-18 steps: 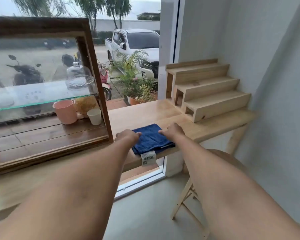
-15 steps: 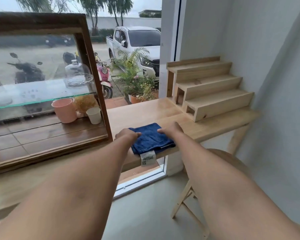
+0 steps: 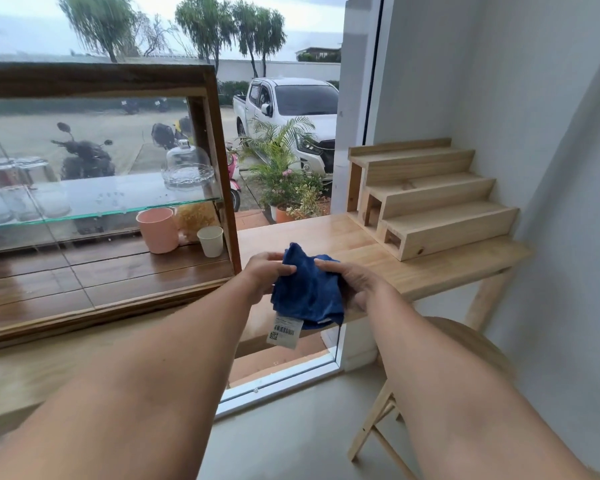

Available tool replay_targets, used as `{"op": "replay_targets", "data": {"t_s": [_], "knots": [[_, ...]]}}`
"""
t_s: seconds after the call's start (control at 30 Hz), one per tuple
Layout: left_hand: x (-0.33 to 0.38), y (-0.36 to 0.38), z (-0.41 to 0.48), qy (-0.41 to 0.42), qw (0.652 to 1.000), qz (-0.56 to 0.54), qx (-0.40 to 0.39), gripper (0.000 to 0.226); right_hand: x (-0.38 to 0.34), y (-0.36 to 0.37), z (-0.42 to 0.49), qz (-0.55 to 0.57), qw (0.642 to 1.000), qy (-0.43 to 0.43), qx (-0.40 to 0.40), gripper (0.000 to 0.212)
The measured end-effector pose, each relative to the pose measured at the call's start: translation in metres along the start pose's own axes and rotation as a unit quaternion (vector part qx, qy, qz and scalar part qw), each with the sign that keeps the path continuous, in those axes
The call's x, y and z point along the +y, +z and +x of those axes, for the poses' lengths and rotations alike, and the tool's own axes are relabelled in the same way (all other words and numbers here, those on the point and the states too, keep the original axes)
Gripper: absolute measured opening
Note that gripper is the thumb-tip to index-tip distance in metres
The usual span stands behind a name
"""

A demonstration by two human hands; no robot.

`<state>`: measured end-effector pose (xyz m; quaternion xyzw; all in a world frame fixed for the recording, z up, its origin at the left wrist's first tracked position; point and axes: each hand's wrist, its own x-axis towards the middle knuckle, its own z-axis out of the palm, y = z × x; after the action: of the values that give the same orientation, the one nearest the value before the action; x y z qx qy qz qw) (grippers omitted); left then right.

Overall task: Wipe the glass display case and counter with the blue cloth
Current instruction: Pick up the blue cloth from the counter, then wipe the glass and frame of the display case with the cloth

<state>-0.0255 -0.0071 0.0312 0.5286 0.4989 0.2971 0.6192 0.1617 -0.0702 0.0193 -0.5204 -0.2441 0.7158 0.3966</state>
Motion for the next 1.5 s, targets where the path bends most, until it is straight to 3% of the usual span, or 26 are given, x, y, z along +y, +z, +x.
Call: {"op": "replay_targets", "data": {"t_s": [0.1, 0.17, 0.3, 0.47, 0.57, 0.67, 0.73, 0.8, 0.9, 1.0, 1.07, 1.17, 1.33, 1.5], "knots": [[0.011, -0.012, -0.015, 0.011, 1.000, -0.013, -0.003, 0.046, 0.013, 0.012, -0.009, 0.064, 0.993, -0.025, -0.097, 0.062], [0.019, -0.024, -0.029, 0.017, 1.000, -0.009, -0.015, 0.047, 0.016, 0.022, -0.019, 0.071, 0.989, -0.055, -0.116, 0.056], [0.034, -0.050, -0.057, 0.031, 0.999, 0.000, -0.009, 0.049, 0.009, 0.047, -0.033, 0.036, 0.986, -0.150, -0.056, 0.048], [0.049, -0.086, -0.093, 0.075, 0.995, -0.028, 0.061, 0.038, -0.001, 0.093, -0.047, 0.056, 0.978, -0.199, -0.037, 0.029], [0.059, -0.110, -0.112, 0.113, 0.991, -0.016, 0.068, 0.016, -0.005, 0.129, -0.051, 0.085, 0.969, -0.228, -0.037, 0.033], [0.074, -0.137, -0.131, 0.182, 0.971, 0.071, 0.140, 0.016, -0.010, 0.170, -0.060, 0.124, 0.959, -0.252, -0.038, 0.041], [0.084, -0.157, -0.147, 0.227, 0.943, 0.147, 0.196, 0.023, -0.015, 0.196, -0.068, 0.150, 0.950, -0.274, -0.015, 0.035], [0.091, -0.183, -0.164, 0.282, 0.888, 0.253, 0.263, 0.024, -0.019, 0.224, -0.075, 0.166, 0.934, -0.313, 0.041, 0.028], [0.094, -0.225, -0.183, 0.352, 0.747, 0.391, 0.407, 0.029, -0.030, 0.265, -0.089, 0.163, 0.876, -0.414, 0.186, 0.021], [0.092, -0.267, -0.190, 0.384, 0.636, 0.488, 0.458, 0.040, -0.041, 0.299, -0.091, 0.123, 0.790, -0.547, 0.247, 0.021], [0.090, -0.288, -0.189, 0.375, 0.597, 0.549, 0.449, 0.051, -0.047, 0.311, -0.083, 0.079, 0.749, -0.606, 0.258, 0.016], [0.090, -0.312, -0.178, 0.359, 0.552, 0.621, 0.425, 0.070, -0.057, 0.324, -0.059, -0.018, 0.724, -0.635, 0.269, 0.035], [0.084, -0.337, -0.158, 0.342, 0.482, 0.693, 0.414, 0.082, -0.065, 0.335, -0.015, -0.205, 0.649, -0.683, 0.265, 0.044], [0.077, -0.351, -0.141, 0.372, 0.424, 0.708, 0.426, 0.086, -0.059, 0.328, 0.024, -0.316, 0.565, -0.659, 0.384, 0.062]]}}
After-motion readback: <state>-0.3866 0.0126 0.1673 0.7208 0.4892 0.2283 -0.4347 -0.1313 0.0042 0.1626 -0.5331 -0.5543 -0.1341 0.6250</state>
